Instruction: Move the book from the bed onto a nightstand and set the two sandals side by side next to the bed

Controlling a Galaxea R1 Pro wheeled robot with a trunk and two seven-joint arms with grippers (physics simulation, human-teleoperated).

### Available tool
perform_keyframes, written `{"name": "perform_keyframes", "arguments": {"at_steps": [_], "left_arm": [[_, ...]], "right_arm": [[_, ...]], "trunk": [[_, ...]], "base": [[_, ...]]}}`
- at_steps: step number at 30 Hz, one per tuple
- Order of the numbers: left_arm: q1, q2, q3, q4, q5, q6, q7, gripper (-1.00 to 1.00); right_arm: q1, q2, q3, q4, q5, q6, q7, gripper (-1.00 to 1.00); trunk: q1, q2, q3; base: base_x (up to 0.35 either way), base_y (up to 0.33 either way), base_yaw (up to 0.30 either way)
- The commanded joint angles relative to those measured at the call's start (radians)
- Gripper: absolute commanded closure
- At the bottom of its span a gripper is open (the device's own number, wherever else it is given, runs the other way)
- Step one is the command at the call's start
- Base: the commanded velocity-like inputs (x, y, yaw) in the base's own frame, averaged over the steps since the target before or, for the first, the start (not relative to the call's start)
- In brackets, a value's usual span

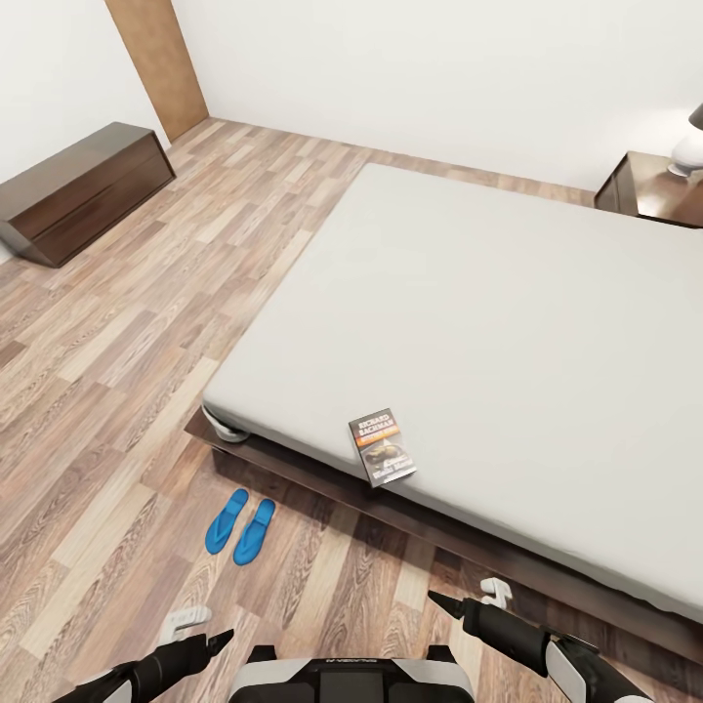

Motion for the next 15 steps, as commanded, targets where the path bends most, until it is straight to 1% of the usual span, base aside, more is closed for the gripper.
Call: {"name": "perform_keyframes", "arguments": {"at_steps": [1, 8, 11, 13, 15], "left_arm": [[-0.001, 0.000, 0.006, 0.001, -0.011, -0.007, -0.001, -1.00], [-0.001, 0.001, 0.006, 0.000, -0.012, -0.007, -0.002, -1.00], [-0.001, 0.001, 0.005, -0.002, -0.015, -0.007, -0.002, -1.00], [-0.001, 0.001, 0.004, -0.003, -0.014, -0.006, -0.003, -1.00], [-0.001, 0.001, 0.004, -0.004, -0.013, -0.006, -0.003, -1.00]], "right_arm": [[0.000, 0.000, -0.005, 0.000, -0.002, 0.010, 0.004, -1.00], [0.000, 0.008, -0.007, -0.009, -0.005, 0.022, 0.003, -1.00], [-0.002, 0.012, -0.008, -0.030, -0.008, 0.031, 0.001, -1.00], [-0.003, 0.012, -0.008, -0.044, -0.011, 0.044, 0.000, -1.00], [-0.005, 0.012, -0.009, -0.056, -0.017, 0.082, 0.001, -1.00]], "trunk": [[0.000, -0.001, -0.001], [0.000, -0.001, -0.001], [0.000, -0.001, -0.001], [0.000, -0.001, -0.001], [0.000, -0.001, -0.001]], "base": [[0.000, 0.000, 0.000], [0.000, 0.000, 0.000], [0.000, 0.000, 0.000], [0.000, 0.000, 0.000], [0.000, 0.000, 0.000]]}}
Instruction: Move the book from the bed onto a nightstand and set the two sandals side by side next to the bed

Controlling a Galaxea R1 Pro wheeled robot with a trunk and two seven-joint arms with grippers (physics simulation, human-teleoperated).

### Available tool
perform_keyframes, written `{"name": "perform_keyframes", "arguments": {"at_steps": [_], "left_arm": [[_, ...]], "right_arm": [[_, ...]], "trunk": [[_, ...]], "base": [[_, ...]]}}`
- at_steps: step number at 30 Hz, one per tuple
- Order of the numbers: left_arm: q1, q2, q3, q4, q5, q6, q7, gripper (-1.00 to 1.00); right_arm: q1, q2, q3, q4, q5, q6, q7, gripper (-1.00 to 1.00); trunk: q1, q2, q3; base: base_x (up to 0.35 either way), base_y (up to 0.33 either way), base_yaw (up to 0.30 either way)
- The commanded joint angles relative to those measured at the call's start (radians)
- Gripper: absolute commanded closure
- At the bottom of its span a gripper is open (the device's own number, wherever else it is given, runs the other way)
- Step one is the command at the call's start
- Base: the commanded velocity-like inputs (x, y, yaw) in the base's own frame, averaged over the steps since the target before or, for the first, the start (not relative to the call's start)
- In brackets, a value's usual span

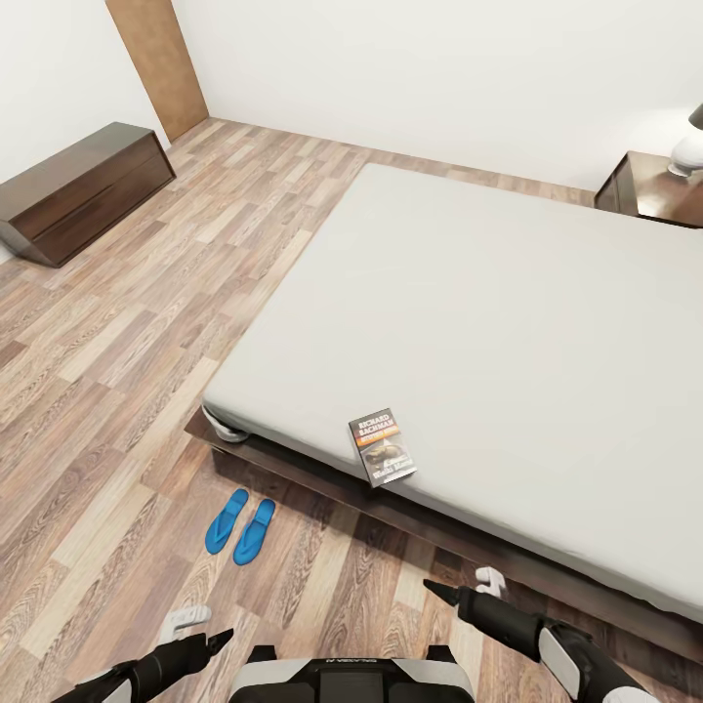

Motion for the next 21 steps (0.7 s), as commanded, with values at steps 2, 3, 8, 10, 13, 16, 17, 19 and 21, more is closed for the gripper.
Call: {"name": "perform_keyframes", "arguments": {"at_steps": [2, 3, 8, 10, 13, 16, 17, 19, 21], "left_arm": [[-0.001, 0.000, 0.009, 0.001, -0.008, -0.007, -0.002, -1.00], [-0.001, 0.000, 0.010, 0.001, -0.007, -0.007, -0.002, -1.00], [-0.001, 0.000, 0.013, 0.003, -0.004, -0.009, -0.002, -1.00], [-0.001, 0.000, 0.013, 0.004, -0.003, -0.009, -0.003, -1.00], [-0.001, -0.001, 0.013, 0.005, -0.003, -0.010, -0.003, -1.00], [-0.001, -0.008, 0.013, 0.005, -0.003, -0.010, -0.002, -1.00], [-0.001, -0.013, 0.014, 0.005, -0.003, -0.010, -0.002, -1.00], [-0.001, -0.018, 0.014, 0.005, -0.003, -0.010, -0.002, -1.00], [-0.001, -0.021, 0.014, 0.005, -0.003, -0.010, -0.002, -1.00]], "right_arm": [[-0.003, 0.001, -0.005, -0.006, -0.009, 0.051, 0.004, -1.00], [-0.003, 0.003, -0.006, -0.008, -0.011, 0.062, 0.003, -1.00], [-0.005, 0.074, -0.008, -0.034, -0.011, 0.079, 0.001, -1.00], [-0.005, 0.083, -0.009, -0.040, -0.010, 0.077, 0.000, -1.00], [-0.005, 0.091, -0.008, -0.043, -0.011, 0.071, -0.001, -1.00], [-0.005, 0.099, -0.008, -0.044, -0.011, 0.065, -0.003, -1.00], [-0.005, 0.101, -0.008, -0.045, -0.012, 0.064, -0.003, -1.00], [-0.005, 0.104, -0.008, -0.045, -0.012, 0.063, -0.004, -1.00], [-0.005, 0.122, -0.008, -0.045, -0.017, 0.063, -0.007, -1.00]], "trunk": [[0.000, -0.001, -0.001], [0.000, -0.001, -0.001], [0.000, -0.001, -0.001], [0.000, -0.001, -0.001], [0.000, -0.001, -0.001], [0.000, -0.001, -0.001], [0.000, -0.001, -0.001], [0.000, -0.001, -0.001], [0.000, -0.001, -0.001]], "base": [[0.000, 0.000, 0.000], [0.000, 0.000, 0.000], [0.000, 0.000, 0.000], [0.000, 0.000, 0.000], [0.000, 0.000, 0.000], [0.000, 0.000, 0.000], [0.000, 0.000, 0.000], [0.000, 0.000, 0.000], [0.000, 0.000, 0.000]]}}
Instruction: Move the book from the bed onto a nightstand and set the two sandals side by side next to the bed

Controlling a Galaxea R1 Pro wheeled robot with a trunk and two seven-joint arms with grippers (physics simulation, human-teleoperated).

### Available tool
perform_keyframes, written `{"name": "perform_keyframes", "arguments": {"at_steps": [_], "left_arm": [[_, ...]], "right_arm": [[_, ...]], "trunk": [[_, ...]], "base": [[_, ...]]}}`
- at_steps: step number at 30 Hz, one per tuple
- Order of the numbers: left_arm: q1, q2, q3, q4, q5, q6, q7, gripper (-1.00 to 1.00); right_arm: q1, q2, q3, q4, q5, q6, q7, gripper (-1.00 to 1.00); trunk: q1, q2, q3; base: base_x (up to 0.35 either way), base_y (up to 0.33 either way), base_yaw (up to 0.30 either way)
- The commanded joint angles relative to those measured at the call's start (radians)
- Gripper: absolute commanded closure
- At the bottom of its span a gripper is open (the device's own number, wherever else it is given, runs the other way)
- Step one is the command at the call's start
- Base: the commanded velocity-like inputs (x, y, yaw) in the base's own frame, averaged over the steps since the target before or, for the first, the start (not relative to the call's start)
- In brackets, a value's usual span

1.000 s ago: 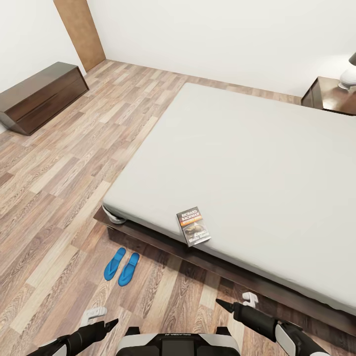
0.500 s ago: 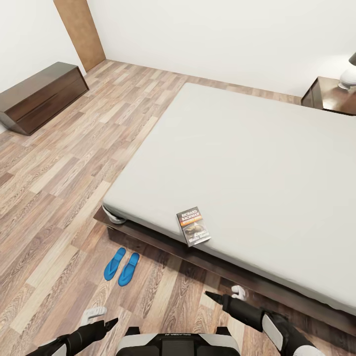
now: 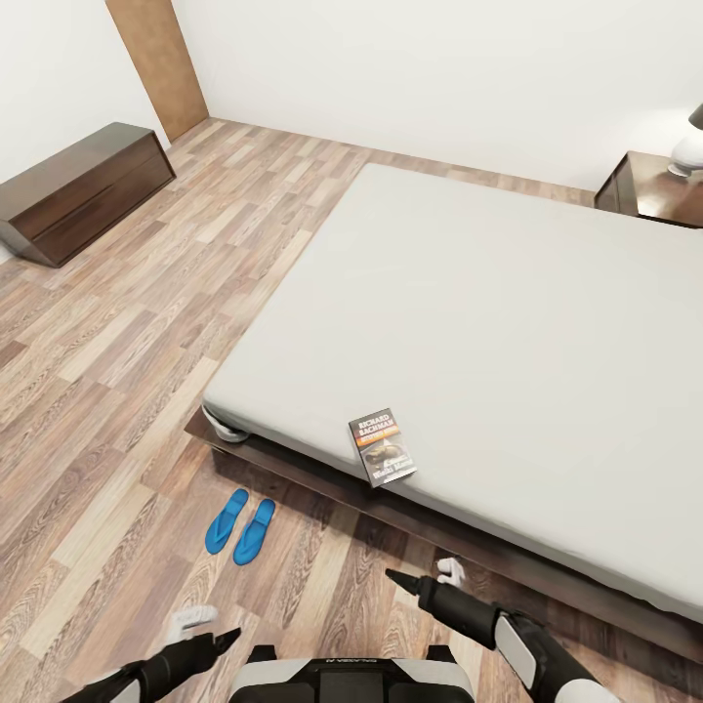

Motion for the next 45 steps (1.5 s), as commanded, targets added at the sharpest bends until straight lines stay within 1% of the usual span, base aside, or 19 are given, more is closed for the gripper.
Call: {"name": "perform_keyframes", "arguments": {"at_steps": [1, 3, 5, 6, 9, 11, 13, 14, 15, 16, 19, 21, 26, 29, 32, 35, 45], "left_arm": [[0.000, -0.001, 0.007, 0.001, -0.011, -0.007, -0.001, -1.00], [0.000, -0.003, 0.007, 0.001, -0.011, -0.007, -0.001, -1.00], [0.000, -0.005, 0.006, 0.001, -0.011, -0.008, -0.001, -1.00], [0.000, -0.005, 0.006, 0.001, -0.011, -0.008, -0.001, -1.00], [0.000, -0.007, 0.006, 0.001, -0.011, -0.010, -0.001, -1.00], [0.000, -0.013, 0.006, 0.001, -0.012, -0.012, -0.001, -1.00], [0.000, -0.017, 0.006, 0.001, -0.012, -0.013, -0.001, -1.00], [0.000, -0.019, 0.006, 0.001, -0.012, -0.014, 0.000, -1.00], [0.000, -0.022, 0.006, 0.001, -0.012, -0.014, 0.000, -1.00], [0.000, -0.023, 0.006, 0.001, -0.012, -0.014, 0.000, -1.00], [0.000, -0.028, 0.006, 0.001, -0.012, -0.015, 0.000, -1.00], [0.000, -0.029, 0.006, 0.001, -0.012, -0.015, 0.000, -1.00], [0.000, -0.029, 0.006, 0.001, -0.012, -0.015, 0.000, -1.00], [0.000, -0.030, 0.006, 0.001, -0.012, -0.015, 0.000, -1.00], [0.000, -0.030, 0.006, 0.001, -0.012, -0.015, 0.000, -1.00], [0.000, -0.030, 0.006, 0.001, -0.012, -0.015, 0.000, -1.00], [0.000, -0.040, 0.006, 0.002, -0.012, -0.015, 0.000, -1.00]], "right_arm": [[0.000, 0.008, -0.003, 0.000, -0.008, 0.009, 0.002, -1.00], [0.000, 0.030, -0.003, -0.001, -0.016, 0.008, 0.001, -1.00], [0.000, 0.044, -0.003, -0.001, -0.021, 0.004, 0.000, -1.00], [0.000, 0.046, -0.003, -0.001, -0.022, 0.001, 0.000, -1.00], [0.000, 0.069, -0.003, 0.005, -0.026, -0.011, 0.000, -1.00], [0.000, 0.078, -0.003, 0.008, -0.040, -0.019, 0.000, -1.00], [0.000, 0.087, -0.004, 0.010, -0.074, -0.036, 0.000, -1.00], [0.000, 0.090, -0.004, 0.012, -0.113, -0.050, 0.000, -1.00], [0.000, 0.092, -0.004, 0.012, -0.164, -0.069, 0.000, -1.00], [0.000, 0.093, -0.004, 0.013, -0.193, -0.079, 0.000, -1.00], [0.000, 0.095, -0.003, 0.014, -0.373, -0.139, 0.001, -1.00], [0.000, 0.094, -0.003, 0.014, -0.471, -0.174, 0.002, -1.00], [0.000, 0.099, -0.003, 0.014, -0.545, -0.192, 0.002, -1.00], [0.000, 0.107, -0.002, 0.014, -0.624, -0.194, 0.002, -1.00], [0.000, 0.111, -0.001, 0.014, -0.670, -0.195, 0.002, -1.00], [0.000, 0.114, -0.001, 0.014, -0.691, -0.195, 0.001, -1.00], [0.000, 0.115, 0.001, 0.009, -0.700, -0.185, 0.003, -1.00]], "trunk": [[0.000, -0.001, -0.001], [0.000, -0.001, -0.001], [0.000, -0.001, -0.001], [0.000, -0.001, -0.001], [0.000, -0.001, -0.001], [0.000, -0.001, -0.001], [0.000, -0.001, -0.001], [0.000, -0.001, -0.001], [0.000, -0.001, -0.001], [0.000, -0.001, -0.001], [0.000, -0.001, -0.001], [0.000, -0.001, -0.001], [0.000, -0.001, -0.001], [0.000, -0.001, -0.001], [0.000, -0.001, -0.001], [0.000, -0.001, -0.001], [0.000, -0.001, -0.001]], "base": [[0.000, 0.000, 0.000], [0.000, 0.000, 0.000], [0.000, 0.000, 0.000], [0.000, 0.000, 0.000], [0.000, 0.000, 0.000], [0.000, 0.000, 0.000], [0.000, 0.000, 0.000], [0.000, 0.000, 0.000], [0.000, 0.000, 0.000], [0.000, 0.000, 0.000], [0.000, 0.000, 0.000], [0.000, 0.000, 0.000], [0.000, 0.000, 0.000], [0.000, 0.000, 0.000], [0.000, 0.000, 0.000], [0.000, 0.000, 0.000], [0.000, 0.000, 0.000]]}}
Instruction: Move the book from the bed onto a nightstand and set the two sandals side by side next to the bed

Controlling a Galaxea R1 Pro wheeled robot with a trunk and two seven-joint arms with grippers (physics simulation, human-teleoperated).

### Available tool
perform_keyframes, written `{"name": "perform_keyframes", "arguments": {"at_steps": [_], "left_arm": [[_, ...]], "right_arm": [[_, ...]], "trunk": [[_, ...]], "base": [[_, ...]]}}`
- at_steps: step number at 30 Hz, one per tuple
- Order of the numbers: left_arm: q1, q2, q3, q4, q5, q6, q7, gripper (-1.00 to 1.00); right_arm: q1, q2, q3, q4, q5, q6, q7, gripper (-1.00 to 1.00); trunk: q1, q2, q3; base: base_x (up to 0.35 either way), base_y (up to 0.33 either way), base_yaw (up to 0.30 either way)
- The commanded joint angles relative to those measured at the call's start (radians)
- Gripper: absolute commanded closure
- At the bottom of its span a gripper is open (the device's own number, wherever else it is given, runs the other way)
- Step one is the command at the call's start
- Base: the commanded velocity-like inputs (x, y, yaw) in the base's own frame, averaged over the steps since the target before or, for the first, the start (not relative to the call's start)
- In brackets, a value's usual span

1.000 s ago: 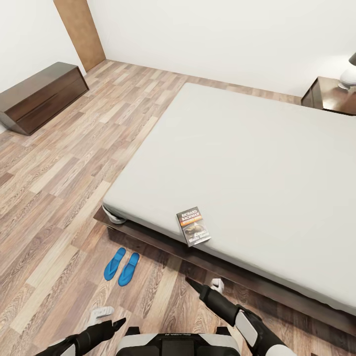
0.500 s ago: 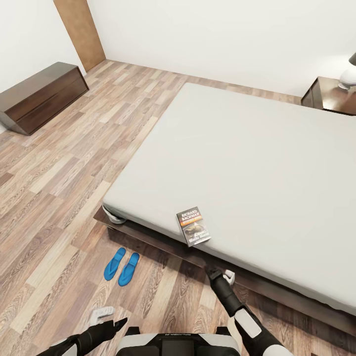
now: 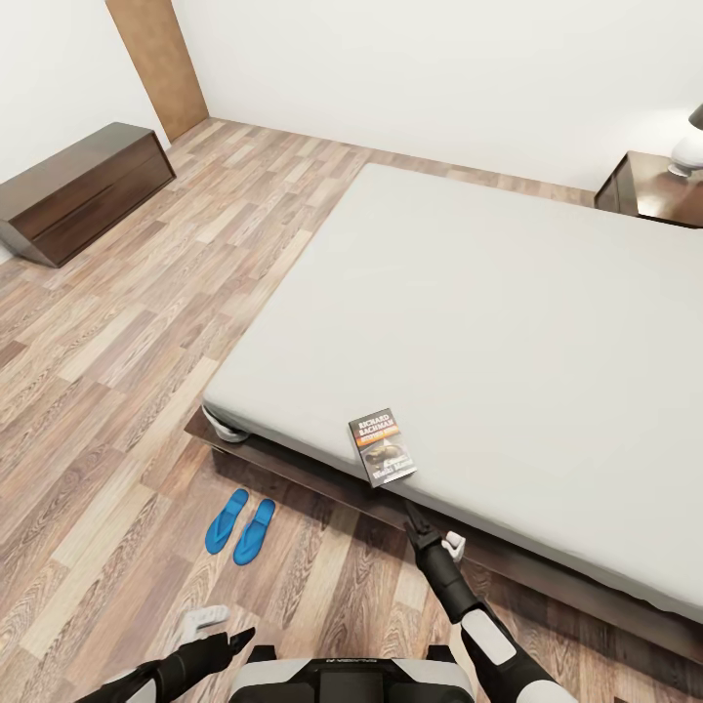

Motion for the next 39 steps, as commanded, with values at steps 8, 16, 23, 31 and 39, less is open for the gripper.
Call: {"name": "perform_keyframes", "arguments": {"at_steps": [8, 16, 23, 31, 39], "left_arm": [[-0.001, -0.002, 0.006, 0.001, -0.011, -0.007, -0.001, -1.00], [-0.001, -0.006, 0.006, 0.002, -0.011, -0.007, -0.001, -1.00], [-0.001, -0.015, 0.006, 0.001, -0.012, -0.007, -0.001, -1.00], [-0.001, -0.018, 0.006, 0.002, -0.012, -0.007, -0.001, -1.00], [-0.001, -0.022, 0.006, 0.001, -0.012, -0.007, -0.001, -1.00]], "right_arm": [[0.000, 0.001, -0.005, -0.008, -0.003, 0.014, 0.010, -1.00], [0.000, -0.003, -0.007, -0.024, -0.005, 0.003, 0.009, -1.00], [0.000, -0.004, -0.010, -0.034, -0.006, 0.004, 0.009, -1.00], [0.000, -0.004, -0.007, -0.054, -0.004, 0.013, 0.008, -1.00], [-0.002, -0.002, 0.085, -0.073, 0.006, 0.021, 0.012, -1.00]], "trunk": [[0.000, -0.001, -0.001], [0.000, -0.001, -0.001], [0.000, -0.001, -0.001], [0.000, -0.001, -0.001], [0.000, -0.001, -0.001]], "base": [[0.000, 0.000, 0.000], [0.000, 0.000, 0.000], [0.000, 0.000, 0.000], [0.000, 0.000, 0.000], [0.000, 0.000, 0.000]]}}
